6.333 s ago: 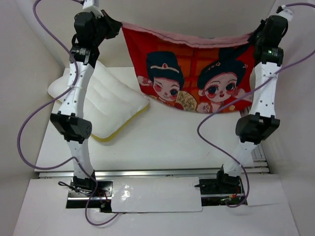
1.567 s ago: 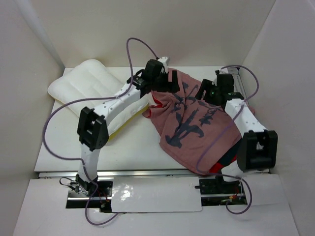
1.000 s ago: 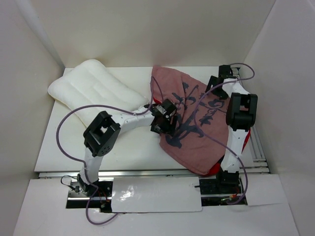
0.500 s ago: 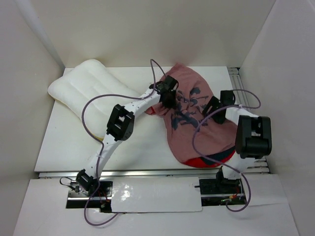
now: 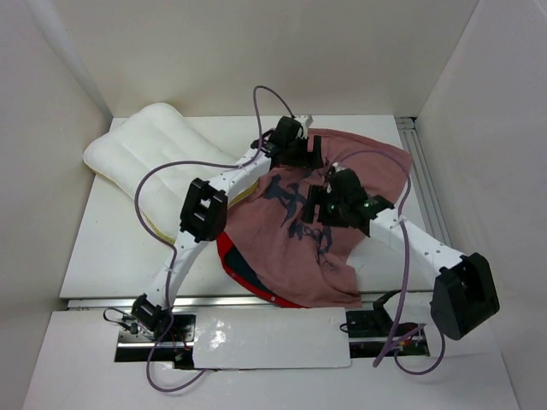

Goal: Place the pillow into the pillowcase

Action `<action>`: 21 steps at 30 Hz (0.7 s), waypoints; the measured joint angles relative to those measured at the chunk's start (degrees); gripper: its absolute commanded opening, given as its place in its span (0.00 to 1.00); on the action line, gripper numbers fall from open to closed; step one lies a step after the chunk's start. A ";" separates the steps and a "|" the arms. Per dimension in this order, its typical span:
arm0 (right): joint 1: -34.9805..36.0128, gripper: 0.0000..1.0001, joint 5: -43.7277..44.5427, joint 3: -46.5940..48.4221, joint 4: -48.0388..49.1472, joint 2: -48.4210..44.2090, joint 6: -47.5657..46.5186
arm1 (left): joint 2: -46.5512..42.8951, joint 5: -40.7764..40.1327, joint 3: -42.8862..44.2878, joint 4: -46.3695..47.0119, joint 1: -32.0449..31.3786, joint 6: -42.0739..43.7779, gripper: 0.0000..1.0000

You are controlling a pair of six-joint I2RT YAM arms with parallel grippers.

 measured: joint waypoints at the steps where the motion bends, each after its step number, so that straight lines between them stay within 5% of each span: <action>1: -1.25 0.85 1.22 1.86 -0.15 0.44 -0.39 | -1.05 -0.55 -0.92 0.15 -0.79 1.01 0.99; 9: -12.46 0.93 6.54 16.13 0.15 13.97 -4.09 | -22.82 -5.64 -22.40 0.74 -2.78 4.31 0.99; 15: -14.71 0.98 10.12 34.12 -1.49 34.77 -6.95 | -49.18 -14.36 -49.18 1.90 -1.38 2.27 0.99; 21: -14.62 0.98 13.88 57.88 -3.04 52.89 -14.21 | -63.36 -16.04 -76.89 4.61 -8.44 -4.09 0.96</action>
